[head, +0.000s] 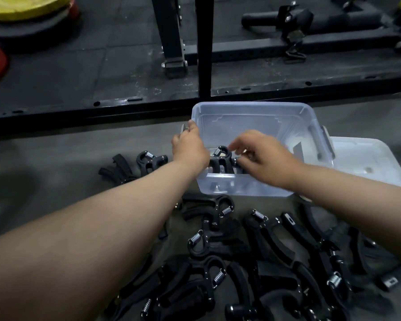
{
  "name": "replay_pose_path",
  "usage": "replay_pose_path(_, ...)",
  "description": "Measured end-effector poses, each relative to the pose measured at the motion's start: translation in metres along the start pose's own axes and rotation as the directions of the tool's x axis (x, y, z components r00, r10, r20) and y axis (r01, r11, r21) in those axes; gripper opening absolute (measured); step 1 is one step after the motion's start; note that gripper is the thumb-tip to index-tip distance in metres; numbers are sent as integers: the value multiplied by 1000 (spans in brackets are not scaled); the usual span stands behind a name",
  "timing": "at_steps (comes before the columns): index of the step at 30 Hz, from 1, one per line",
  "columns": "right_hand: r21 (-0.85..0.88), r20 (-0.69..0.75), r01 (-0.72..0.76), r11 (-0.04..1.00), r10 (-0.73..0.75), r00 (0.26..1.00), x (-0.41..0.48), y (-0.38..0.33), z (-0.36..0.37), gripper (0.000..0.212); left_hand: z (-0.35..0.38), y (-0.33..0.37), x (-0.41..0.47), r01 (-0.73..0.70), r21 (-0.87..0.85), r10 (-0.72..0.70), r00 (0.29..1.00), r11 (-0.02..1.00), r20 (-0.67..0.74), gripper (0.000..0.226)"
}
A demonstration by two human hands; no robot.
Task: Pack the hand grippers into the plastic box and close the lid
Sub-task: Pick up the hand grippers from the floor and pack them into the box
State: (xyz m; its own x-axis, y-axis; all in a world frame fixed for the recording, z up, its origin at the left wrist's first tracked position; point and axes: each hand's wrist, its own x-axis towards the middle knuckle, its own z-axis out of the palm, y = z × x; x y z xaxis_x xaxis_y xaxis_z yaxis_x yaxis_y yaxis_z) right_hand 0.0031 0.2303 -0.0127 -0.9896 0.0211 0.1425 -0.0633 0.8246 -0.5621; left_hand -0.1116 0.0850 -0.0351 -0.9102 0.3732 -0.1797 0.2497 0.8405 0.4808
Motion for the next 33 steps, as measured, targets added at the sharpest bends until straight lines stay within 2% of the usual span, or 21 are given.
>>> replay_pose_path(2,-57,8,288,956,-288,958,-14,-17,15,21,0,-2,-5,-21,-8,21,1000,1000,1,76)
replay_pose_path(3,-99,65,365,926,-360,931,-18,-24,27,22,1,-3,-7,-39,-21,39,999,999,4,76)
replay_pose_path(6,-321,125,491,810,-478,869,-16,-38,66,16,5,-9,-6,-88,-59,86,996,994,-33,70)
replay_pose_path(8,-384,81,531,755,-546,834,-15,-38,85,14,7,-16,-1,-104,-114,94,991,988,-90,62)
replay_pose_path(9,-406,107,577,709,-590,800,-17,-35,92,13,7,-19,0,-108,-159,91,990,981,-110,57)
replay_pose_path(11,-401,284,714,574,-664,692,-30,-24,110,11,9,-22,0,-123,-228,94,987,966,-131,53)
replay_pose_path(12,-369,389,751,547,-643,660,-37,-18,120,12,11,-22,0,-136,-231,106,984,963,-140,52)
replay_pose_path(13,-362,459,723,588,-563,687,-40,-16,130,15,13,-20,0,-149,-213,119,982,965,-148,53)
replay_pose_path(15,-394,472,474,787,-269,839,-40,-18,151,33,16,-17,-1,-152,-182,124,979,971,-160,56)
replay_pose_path(16,-422,472,329,845,-105,875,-37,-18,158,47,16,-16,-1,-147,-181,117,979,972,-165,57)
replay_pose_path(18,-464,528,131,876,155,835,-31,-21,165,63,17,-17,-1,-137,-183,106,980,974,-167,60)
replay_pose_path(19,-469,542,93,878,203,815,-29,-23,168,64,16,-16,0,-131,-185,100,981,974,-165,60)
replay_pose_path(24,-491,535,116,864,194,822,-30,-27,175,61,21,-17,1,-122,-211,83,979,970,-185,56)
replay_pose_path(26,-501,494,105,859,184,850,-27,-30,173,62,22,-21,4,-119,-301,69,982,946,-173,52)
replay_pose_path(29,-520,453,76,851,199,869,-21,-36,174,67,21,-27,8,-71,-558,0,992,827,-127,46)
replay_pose_path(33,-539,450,38,841,250,857,-16,-44,177,67,20,-33,8,-68,-574,-13,991,816,-136,42)
